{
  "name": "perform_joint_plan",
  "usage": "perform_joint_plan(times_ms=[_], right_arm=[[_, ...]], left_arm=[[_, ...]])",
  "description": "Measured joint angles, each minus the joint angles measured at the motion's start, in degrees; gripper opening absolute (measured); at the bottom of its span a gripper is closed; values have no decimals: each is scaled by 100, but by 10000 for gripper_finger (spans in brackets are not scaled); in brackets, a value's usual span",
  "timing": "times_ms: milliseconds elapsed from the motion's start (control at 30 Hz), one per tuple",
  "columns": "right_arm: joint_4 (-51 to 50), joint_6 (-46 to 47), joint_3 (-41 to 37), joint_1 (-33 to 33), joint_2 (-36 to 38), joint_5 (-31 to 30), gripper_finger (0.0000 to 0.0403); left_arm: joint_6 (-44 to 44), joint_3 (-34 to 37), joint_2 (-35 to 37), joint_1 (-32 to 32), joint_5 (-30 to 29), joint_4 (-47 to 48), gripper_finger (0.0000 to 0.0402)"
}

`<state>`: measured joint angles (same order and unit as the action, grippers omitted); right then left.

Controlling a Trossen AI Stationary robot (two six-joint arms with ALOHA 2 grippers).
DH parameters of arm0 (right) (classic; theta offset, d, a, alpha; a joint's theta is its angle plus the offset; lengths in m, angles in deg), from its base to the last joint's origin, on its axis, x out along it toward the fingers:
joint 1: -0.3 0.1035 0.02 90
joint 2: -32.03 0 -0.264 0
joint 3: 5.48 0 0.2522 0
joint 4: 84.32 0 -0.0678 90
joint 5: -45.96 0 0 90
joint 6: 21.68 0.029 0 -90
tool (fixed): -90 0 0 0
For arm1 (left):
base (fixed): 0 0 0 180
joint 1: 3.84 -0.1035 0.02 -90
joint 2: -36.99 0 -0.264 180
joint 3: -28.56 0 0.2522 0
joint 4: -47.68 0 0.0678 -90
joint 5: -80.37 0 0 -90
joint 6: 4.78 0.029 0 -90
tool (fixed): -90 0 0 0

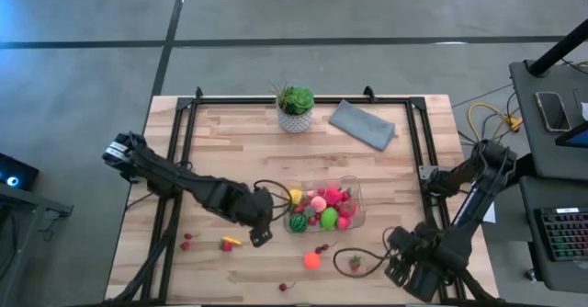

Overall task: Pick and placing Produce into tupperware
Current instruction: Put the strawberry into the transparent bin

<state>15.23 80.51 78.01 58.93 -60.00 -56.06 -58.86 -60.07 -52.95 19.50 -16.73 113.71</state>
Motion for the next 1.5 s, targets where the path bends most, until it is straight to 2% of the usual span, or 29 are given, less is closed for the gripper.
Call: perform_joint_plan(times_ms=[233, 533, 733, 833, 1033, 1233, 1400, 1500], right_arm=[[796, 414, -2, 11, -83, -1019, 245], [1606, 972, -192, -172, -85, -1200, 296], [1884, 1776, -431, -515, -85, -630, 317], [2102, 1986, -457, -671, -85, -552, 317], [2269, 1965, -403, -1045, -202, -165, 311], [2345, 1434, 101, -1234, -919, 594, 303], [2165, 1478, 528, -1255, -1362, 560, 302], [1954, 1480, 686, -1260, -1571, 559, 300]], left_arm=[[-824, 17, -14, 300, -39, 290, 258], [-1283, 24, -18, 802, 198, 981, 258], [-1415, 26, -22, 1214, -104, 1692, 258], [-1614, 28, -22, 1409, -263, 1913, 258], [-1925, 194, -22, 1789, -380, 1939, 258], [-2562, 614, -24, 2250, -369, 1912, 258], [-3089, 851, -24, 2583, -369, 1864, 258], [-3113, 885, -26, 2667, -368, 1867, 258]])
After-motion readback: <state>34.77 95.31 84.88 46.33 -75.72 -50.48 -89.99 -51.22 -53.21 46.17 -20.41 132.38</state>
